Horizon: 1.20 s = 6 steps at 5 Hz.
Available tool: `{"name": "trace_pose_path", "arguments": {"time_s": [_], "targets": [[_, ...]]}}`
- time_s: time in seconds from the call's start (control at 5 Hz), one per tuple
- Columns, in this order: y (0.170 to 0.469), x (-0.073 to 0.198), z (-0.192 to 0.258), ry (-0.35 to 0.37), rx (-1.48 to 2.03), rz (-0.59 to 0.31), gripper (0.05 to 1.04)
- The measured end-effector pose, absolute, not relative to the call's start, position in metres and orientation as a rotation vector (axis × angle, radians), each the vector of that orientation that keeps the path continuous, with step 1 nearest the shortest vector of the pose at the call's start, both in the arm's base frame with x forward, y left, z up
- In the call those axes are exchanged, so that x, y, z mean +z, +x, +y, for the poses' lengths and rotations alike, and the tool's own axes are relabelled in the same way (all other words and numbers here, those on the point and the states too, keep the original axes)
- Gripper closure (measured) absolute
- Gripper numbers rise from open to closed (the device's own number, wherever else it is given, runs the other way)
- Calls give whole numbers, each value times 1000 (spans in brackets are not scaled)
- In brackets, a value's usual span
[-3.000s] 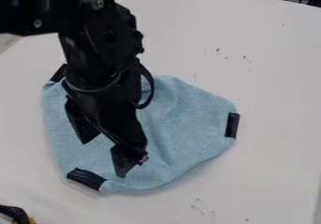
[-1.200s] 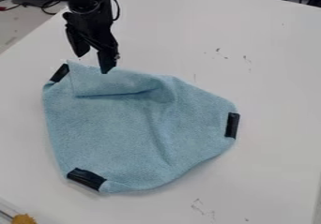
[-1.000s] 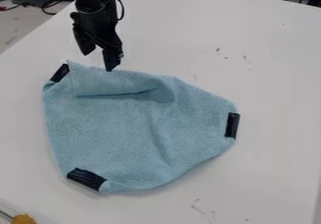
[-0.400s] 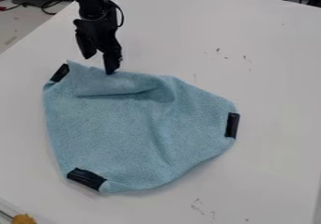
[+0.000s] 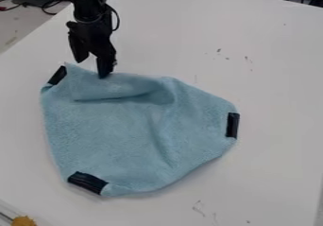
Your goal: Unfold the top of the cloth
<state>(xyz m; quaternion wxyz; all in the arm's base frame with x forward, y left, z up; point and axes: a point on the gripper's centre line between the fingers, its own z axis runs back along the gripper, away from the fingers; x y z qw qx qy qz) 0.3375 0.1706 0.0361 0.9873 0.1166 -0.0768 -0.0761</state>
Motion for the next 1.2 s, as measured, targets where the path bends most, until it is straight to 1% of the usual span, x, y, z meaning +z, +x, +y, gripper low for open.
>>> {"name": "trace_pose_path", "arguments": {"time_s": [0.2,0.6,0.8,1.0,1.2], "targets": [[328,29,171,215,-136,-144,135],[321,21,167,183,-148,-148,721],[321,19,165,179,-155,-153,933],[320,18,164,175,-158,-153,1017],[318,18,165,186,-156,-148,1031]]}}
